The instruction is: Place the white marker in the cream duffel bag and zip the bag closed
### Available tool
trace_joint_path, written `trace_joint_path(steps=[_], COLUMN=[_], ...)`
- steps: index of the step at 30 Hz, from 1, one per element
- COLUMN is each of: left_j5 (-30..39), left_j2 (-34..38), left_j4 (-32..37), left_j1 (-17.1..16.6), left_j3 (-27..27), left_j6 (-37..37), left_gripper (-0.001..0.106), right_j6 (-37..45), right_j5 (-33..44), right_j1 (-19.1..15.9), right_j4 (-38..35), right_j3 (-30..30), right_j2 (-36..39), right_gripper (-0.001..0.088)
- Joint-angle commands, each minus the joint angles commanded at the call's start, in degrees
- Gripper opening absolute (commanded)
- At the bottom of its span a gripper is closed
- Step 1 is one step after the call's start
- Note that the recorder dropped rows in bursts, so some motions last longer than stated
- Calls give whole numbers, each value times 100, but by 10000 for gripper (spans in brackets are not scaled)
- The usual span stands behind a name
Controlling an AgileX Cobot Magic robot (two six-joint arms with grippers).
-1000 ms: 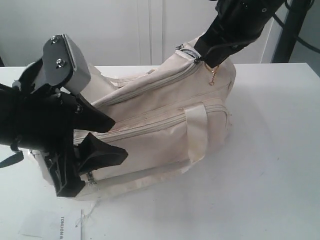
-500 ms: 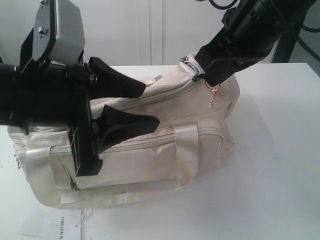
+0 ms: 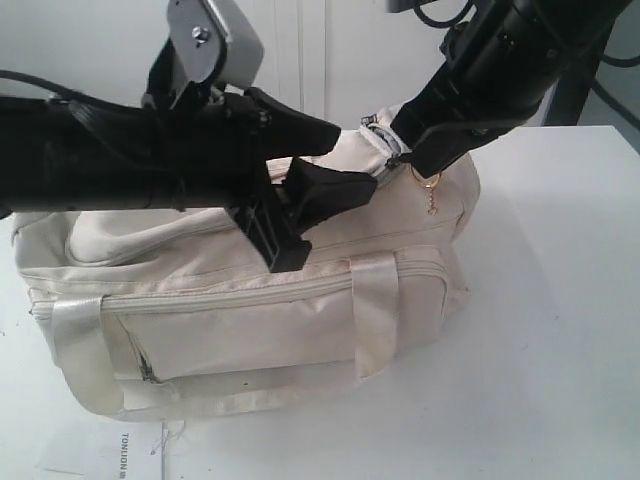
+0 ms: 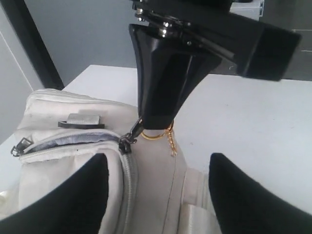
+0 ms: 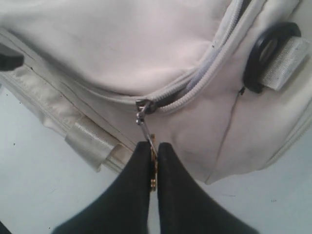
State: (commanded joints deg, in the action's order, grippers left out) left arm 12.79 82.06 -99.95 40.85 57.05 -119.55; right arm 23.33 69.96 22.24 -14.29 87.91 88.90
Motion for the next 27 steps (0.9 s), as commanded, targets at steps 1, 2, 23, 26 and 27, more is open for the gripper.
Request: trace_joint_path(steps=[1, 2, 23, 26, 27], left_j5=[-45, -35, -528, -564, -564], left_j2=[75, 133, 921, 934, 934], left_j4=[0, 0, 0, 0, 0], left_j1=[4, 4, 4, 4, 4], left_j3=[40, 65, 372, 372, 372], left_j6=[0, 0, -146, -146, -118], left_gripper=[632, 632, 523, 298, 200], right_j6=[1, 1, 1, 1, 1], right_j5=[0, 0, 0, 0, 0], right_j1=[0, 0, 0, 0, 0], right_j4=[0, 29, 43, 43, 43], right_j3=[0, 0, 0, 0, 0], right_j2=[0, 0, 0, 0, 0], right_gripper=[0, 0, 0, 0, 0])
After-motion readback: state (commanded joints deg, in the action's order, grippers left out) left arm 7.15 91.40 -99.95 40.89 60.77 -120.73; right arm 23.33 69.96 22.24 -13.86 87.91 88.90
